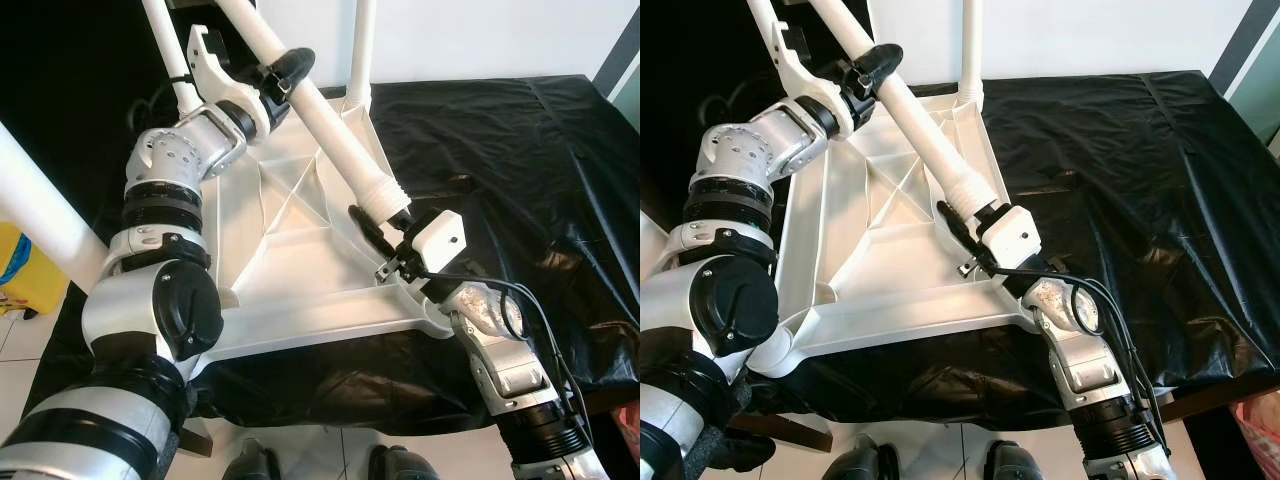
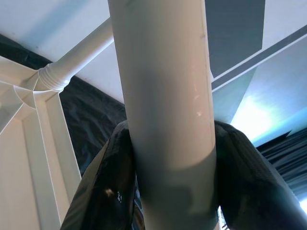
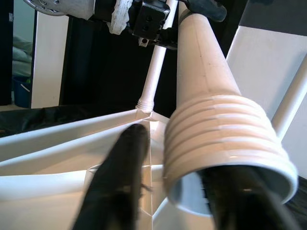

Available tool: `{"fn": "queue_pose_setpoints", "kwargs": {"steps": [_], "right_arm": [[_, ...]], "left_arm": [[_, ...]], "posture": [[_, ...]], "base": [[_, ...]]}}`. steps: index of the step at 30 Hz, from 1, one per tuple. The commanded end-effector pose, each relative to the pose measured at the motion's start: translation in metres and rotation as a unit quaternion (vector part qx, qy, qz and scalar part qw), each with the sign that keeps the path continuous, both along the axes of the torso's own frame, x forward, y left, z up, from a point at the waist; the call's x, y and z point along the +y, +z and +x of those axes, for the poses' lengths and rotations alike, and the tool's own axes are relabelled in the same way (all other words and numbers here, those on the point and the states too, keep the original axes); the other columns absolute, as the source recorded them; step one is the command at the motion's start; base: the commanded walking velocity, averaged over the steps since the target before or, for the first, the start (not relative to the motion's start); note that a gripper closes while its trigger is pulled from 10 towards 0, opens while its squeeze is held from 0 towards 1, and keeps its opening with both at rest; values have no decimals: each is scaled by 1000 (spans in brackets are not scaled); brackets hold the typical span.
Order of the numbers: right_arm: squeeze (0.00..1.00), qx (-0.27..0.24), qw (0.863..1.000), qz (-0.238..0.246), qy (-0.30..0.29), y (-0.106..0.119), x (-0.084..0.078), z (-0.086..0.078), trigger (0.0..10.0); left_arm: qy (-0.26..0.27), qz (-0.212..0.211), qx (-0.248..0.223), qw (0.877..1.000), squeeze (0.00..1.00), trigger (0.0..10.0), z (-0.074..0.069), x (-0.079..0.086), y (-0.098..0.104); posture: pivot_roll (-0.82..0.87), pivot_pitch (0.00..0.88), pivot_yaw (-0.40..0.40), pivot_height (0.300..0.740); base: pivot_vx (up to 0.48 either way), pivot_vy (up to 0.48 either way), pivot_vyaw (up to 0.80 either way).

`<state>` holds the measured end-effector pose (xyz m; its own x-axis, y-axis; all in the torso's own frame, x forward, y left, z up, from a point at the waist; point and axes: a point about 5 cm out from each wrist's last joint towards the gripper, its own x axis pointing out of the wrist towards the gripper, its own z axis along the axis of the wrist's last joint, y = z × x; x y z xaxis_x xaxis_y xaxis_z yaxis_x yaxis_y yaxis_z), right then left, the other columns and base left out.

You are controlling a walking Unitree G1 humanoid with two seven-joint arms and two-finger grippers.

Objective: Building children table

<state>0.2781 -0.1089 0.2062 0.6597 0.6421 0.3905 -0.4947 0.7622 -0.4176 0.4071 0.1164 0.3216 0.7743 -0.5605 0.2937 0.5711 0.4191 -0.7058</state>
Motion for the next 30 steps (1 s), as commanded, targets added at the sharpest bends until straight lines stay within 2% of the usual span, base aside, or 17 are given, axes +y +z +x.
{"fn": "queue_pose_setpoints", "kwargs": {"steps": [1, 4, 5, 13, 19, 21, 22, 25, 26, 27, 28, 30], "right_arm": [[1000, -9, 1000, 8, -4, 4, -4, -3, 10000], [1000, -11, 1000, 9, -11, 3, -6, -3, 10000], [0, -8, 1000, 11, -19, 1, -8, -5, 10000], [0, 13, 999, 6, -36, -14, -18, -17, 10000], [0, 33, 998, 13, -59, -19, -28, -17, 10000], [0, 43, 996, 25, -71, -18, -33, -16, 10000], [0, 49, 995, 36, -78, -15, -36, -14, 10000], [0, 54, 994, 44, -83, -12, -39, -12, 10000], [0, 58, 993, 52, -90, -8, -41, -8, 10000], [0, 58, 993, 52, -90, -8, -41, -8, 10000], [0, 62, 992, 59, -94, -2, -42, -4, 10000], [0, 62, 992, 59, -94, -2, -42, -4, 10000]], "left_arm": [[22, 0, 2, 1000, 0, 10000, 2, 12, 4], [26, -3, 5, 1000, 0, 10000, 2, 15, 4], [34, -11, 11, 999, 0, 10000, 3, 19, 3], [67, -28, 21, 997, 0, 10000, 5, 37, 4], [79, -39, 22, 996, 0, 10000, 6, 43, 4], [83, -33, 16, 996, 0, 10000, 6, 45, 5], [93, -9, 1, 996, 0, 10000, 6, 45, 5], [97, 10, -11, 995, 0, 10000, 6, 43, 5], [98, 34, -29, 994, 0, 10000, 5, 38, 4], [98, 34, -29, 994, 0, 10000, 5, 38, 4], [100, 55, -46, 992, 0, 10000, 4, 33, 4], [100, 55, -46, 992, 0, 10000, 4, 33, 4]], "posture": [[-107, 88, 51, 740], [-107, 91, 52, 740], [-106, 95, 50, 740], [-110, 112, 48, 740], [-118, 119, 50, 740], [-119, 120, 50, 740], [-123, 120, 53, 740], [-123, 120, 53, 740], [-123, 121, 51, 740], [-123, 121, 51, 740], [-119, 120, 48, 740], [-119, 120, 48, 740]], "base": [[0, 0, 0], [0, 0, 0], [0, 0, 0], [0, 0, 0], [0, 0, 0], [0, 0, 0], [0, 0, 0], [0, 0, 0], [0, 0, 0], [0, 0, 0], [0, 0, 0], [0, 0, 0]]}}
